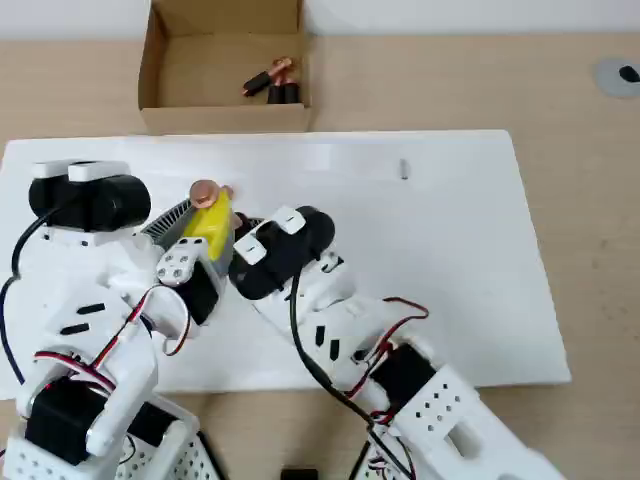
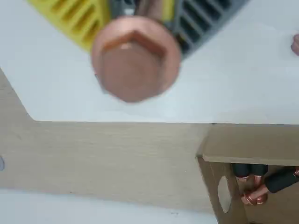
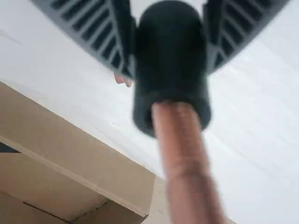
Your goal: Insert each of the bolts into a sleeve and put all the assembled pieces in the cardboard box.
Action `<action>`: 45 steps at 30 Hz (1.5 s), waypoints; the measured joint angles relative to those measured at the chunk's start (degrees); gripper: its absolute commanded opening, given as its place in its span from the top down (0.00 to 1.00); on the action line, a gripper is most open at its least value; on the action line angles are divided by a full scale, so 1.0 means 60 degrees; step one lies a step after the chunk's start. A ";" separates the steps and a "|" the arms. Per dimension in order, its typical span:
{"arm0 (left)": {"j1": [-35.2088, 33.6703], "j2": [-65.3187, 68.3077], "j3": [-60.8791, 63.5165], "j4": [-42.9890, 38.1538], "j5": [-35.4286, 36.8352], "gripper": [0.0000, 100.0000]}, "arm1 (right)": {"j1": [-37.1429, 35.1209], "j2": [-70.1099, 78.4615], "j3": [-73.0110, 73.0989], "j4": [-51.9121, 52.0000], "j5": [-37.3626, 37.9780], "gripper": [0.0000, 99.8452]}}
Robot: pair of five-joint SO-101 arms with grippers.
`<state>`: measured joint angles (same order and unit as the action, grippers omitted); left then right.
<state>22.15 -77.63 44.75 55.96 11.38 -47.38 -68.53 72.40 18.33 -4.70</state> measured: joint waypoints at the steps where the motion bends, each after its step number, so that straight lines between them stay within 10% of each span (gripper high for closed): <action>1: 0.0000 0.0000 -0.0015 0.0103 0.0000 0.96 | 0.0000 0.0000 0.0015 0.0015 0.0000 0.99; 29: -0.1919 0.0029 -0.3941 0.6667 0.0088 0.82 | 0.1538 0.0337 -0.1187 -0.0029 -0.1128 0.99; 45: -0.4571 0.2139 -0.3575 0.5832 -0.2740 0.82 | 0.3648 0.9993 -1.0872 0.1597 -0.1143 0.99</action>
<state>-5.27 -64.79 23.30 90.95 -5.05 -25.49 -8.57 7.16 27.91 -11.56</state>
